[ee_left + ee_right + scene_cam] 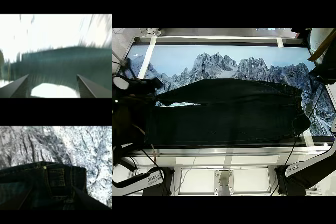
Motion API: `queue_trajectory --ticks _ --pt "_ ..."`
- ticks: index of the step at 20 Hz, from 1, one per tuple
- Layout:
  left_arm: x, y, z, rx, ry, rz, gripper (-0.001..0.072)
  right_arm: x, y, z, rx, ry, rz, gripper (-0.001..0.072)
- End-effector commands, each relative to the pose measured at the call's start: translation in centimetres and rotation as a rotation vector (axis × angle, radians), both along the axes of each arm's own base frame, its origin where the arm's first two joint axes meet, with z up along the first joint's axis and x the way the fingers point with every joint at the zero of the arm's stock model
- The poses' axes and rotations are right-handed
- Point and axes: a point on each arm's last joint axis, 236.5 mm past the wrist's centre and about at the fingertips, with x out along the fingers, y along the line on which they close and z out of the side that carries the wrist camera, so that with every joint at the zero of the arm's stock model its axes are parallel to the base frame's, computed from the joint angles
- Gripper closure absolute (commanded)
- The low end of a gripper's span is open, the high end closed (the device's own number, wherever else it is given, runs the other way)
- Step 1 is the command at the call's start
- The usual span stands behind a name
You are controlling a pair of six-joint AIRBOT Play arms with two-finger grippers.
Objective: Fold the clothes and pants, and hang the long-sleeved shirts on hangers.
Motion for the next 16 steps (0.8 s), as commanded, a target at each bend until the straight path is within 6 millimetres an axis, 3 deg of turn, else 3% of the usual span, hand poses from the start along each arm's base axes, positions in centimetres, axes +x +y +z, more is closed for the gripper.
queue_trajectory --ticks 1,3,5,7,9,13,16 --pt "1.8 3.8 3.3 -0.088 -0.130 0.191 0.0066 -0.5 1.0 1.8 0.012 0.007 0.039 0.0199" --pt "-0.1 4.6 -2.3 -0.140 0.063 0.202 0.0066 -0.7 2.0 1.1 0.028 0.033 0.062 0.0209" --pt "-1.9 3.5 -7.2 -0.222 0.242 0.185 0.0065 -1.0 3.0 0.8 0.036 0.058 0.087 0.0210" --pt "-3.4 1.9 -9.9 -0.273 0.358 0.131 0.0066 -1.0 3.8 0.6 0.039 0.071 0.110 0.0209" --pt "-3.8 1.5 -10.9 -0.278 0.391 0.116 0.0066 -1.0 4.5 0.6 0.039 0.079 0.130 0.0210" --pt "-1.8 2.7 -10.5 -0.244 0.304 0.153 0.0065 -0.8 5.3 0.5 0.032 0.080 0.147 0.0210" --pt "-0.8 2.3 -11.0 -0.240 0.284 0.153 0.0066 -0.5 5.6 0.6 0.029 0.074 0.151 0.0210"
